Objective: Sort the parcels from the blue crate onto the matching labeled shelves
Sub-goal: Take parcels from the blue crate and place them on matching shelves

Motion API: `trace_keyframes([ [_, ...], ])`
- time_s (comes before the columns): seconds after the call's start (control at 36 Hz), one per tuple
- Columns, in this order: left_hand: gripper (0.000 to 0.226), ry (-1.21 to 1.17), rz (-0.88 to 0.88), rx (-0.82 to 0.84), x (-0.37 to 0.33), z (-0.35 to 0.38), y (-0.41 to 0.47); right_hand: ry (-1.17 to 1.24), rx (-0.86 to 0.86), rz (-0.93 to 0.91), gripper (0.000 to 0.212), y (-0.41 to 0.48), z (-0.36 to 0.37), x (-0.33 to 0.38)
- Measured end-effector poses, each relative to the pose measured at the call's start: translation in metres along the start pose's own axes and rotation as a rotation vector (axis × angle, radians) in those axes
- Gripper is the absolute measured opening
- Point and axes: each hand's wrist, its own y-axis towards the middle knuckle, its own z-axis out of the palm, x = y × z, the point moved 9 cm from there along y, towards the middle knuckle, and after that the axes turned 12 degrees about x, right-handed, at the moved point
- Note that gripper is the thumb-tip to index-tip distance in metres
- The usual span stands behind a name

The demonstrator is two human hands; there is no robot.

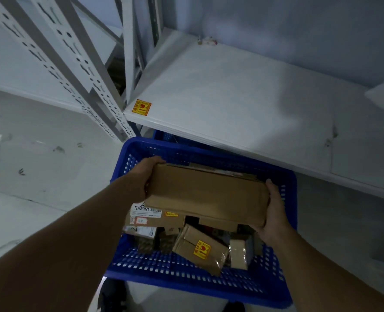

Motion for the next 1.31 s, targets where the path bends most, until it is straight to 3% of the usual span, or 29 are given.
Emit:
trace_keyframes([
  [0.08, 0.048, 0.048, 0.003, 0.079, -0.012, 0.012, -0.031, 0.031, 0.053, -0.042, 0.038, -0.036, 0.002, 0.029],
  [0.17, 0.065, 0.043, 0.031, 0.174, -0.028, 0.021, -0.063, 0.058, 0.163, -0.044, 0.037, -0.073, 0.01, 0.055],
  [0.31, 0.087, 0.034, 0.101, 0.245, -0.056, 0.029, -0.129, 0.089, 0.314, 0.028, 0.049, -0.131, 0.027, 0.09],
  [0.47, 0.066, 0.084, 0.198, 0.327, -0.09, 0.046, -0.221, -0.038, 0.368, 0.14, 0.057, -0.197, 0.048, 0.125],
  [0.53, 0.063, 0.089, 0.218, 0.324, -0.102, 0.048, -0.25, -0.097, 0.354, 0.12, 0.062, -0.219, 0.052, 0.14],
  [0.61, 0.085, 0.161, 0.277, 0.308, -0.119, 0.048, -0.288, -0.177, 0.376, 0.059, 0.059, -0.254, 0.057, 0.166],
  [0.78, 0.091, 0.248, 0.346, 0.322, -0.146, 0.062, -0.368, -0.222, 0.437, 0.018, 0.062, -0.326, 0.055, 0.199],
  [0.94, 0.09, 0.372, 0.443, 0.353, -0.187, 0.086, -0.458, -0.205, 0.425, -0.129, 0.072, -0.403, 0.058, 0.234],
  [1.17, 0.071, 0.536, 0.619, 0.535, -0.258, 0.152, -0.617, -0.261, 0.372, -0.331, 0.053, -0.551, 0.078, 0.281],
  [1.22, 0.074, 0.565, 0.674, 0.537, -0.274, 0.164, -0.657, -0.264, 0.374, -0.405, 0.053, -0.586, 0.077, 0.292],
  [1.31, 0.101, 0.578, 0.799, 0.441, -0.302, 0.182, -0.708, -0.25, 0.371, -0.559, 0.069, -0.633, 0.074, 0.312],
])
